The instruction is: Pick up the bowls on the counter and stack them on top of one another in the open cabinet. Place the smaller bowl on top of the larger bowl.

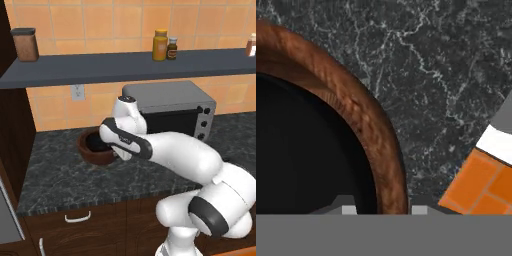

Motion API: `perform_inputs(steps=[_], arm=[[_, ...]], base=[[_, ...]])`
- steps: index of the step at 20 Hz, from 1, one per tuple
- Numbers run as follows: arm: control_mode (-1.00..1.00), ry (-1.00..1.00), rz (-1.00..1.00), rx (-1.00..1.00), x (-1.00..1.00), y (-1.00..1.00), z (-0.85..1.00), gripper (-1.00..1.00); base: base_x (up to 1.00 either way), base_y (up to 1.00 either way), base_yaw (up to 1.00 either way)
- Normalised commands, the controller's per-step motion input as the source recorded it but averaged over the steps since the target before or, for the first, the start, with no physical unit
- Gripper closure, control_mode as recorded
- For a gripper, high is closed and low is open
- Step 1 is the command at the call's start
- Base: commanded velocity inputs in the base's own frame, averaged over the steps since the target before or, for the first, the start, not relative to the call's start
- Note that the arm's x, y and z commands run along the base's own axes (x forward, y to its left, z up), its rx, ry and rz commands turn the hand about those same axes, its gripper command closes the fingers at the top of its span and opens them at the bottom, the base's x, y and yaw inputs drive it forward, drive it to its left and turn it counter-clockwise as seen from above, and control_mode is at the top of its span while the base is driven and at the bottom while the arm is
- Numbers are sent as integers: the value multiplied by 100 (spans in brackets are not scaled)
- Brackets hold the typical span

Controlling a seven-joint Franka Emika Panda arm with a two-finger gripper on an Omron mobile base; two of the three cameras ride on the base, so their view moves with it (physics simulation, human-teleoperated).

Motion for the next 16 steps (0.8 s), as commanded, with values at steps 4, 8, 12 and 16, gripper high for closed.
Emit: perform_inputs(steps=[4,8,12,16], arm=[[-100,-1,-19,0,-91,-37,99,100],[-100,0,-14,0,-70,-53,100,100],[-100,0,-17,0,-58,-40,100,100],[-100,-5,-13,0,-31,-36,100,100]], base=[[0,0,0],[0,0,0],[0,0,0],[0,0,0]])
